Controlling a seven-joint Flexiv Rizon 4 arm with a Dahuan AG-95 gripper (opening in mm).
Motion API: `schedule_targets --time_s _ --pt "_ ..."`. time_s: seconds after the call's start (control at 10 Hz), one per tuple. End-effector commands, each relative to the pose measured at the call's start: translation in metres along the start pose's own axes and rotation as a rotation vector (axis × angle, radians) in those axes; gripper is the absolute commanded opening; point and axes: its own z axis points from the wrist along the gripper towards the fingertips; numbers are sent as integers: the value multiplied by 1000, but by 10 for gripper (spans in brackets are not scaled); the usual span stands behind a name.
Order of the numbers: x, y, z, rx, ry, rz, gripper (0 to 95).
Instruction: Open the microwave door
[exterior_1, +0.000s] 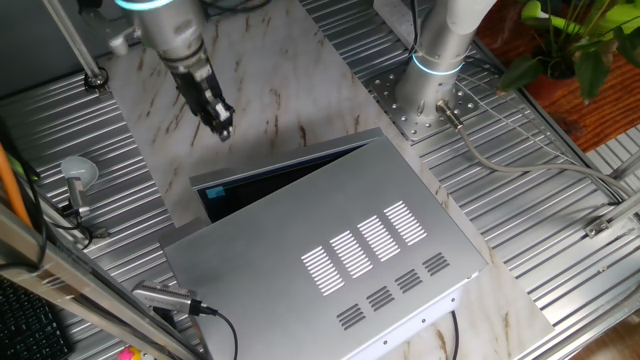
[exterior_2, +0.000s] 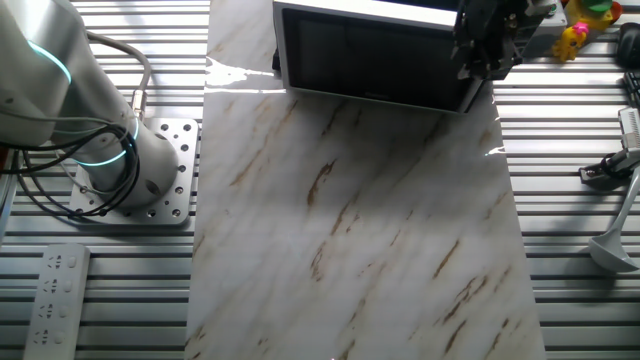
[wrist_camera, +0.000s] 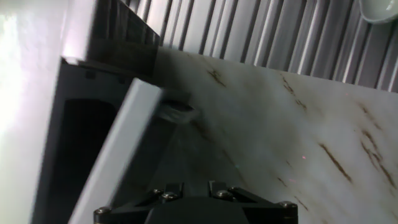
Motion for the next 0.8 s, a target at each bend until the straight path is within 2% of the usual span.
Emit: schedule_targets --time_s 0.1,0.4,0.7,0.8 --pt "-2 0 0 -16 -3 21 190" --pt "-2 0 0 -17 -5 49 190" --pt "-2 0 0 0 6 60 190" --pt "-2 0 0 14 11 55 190"
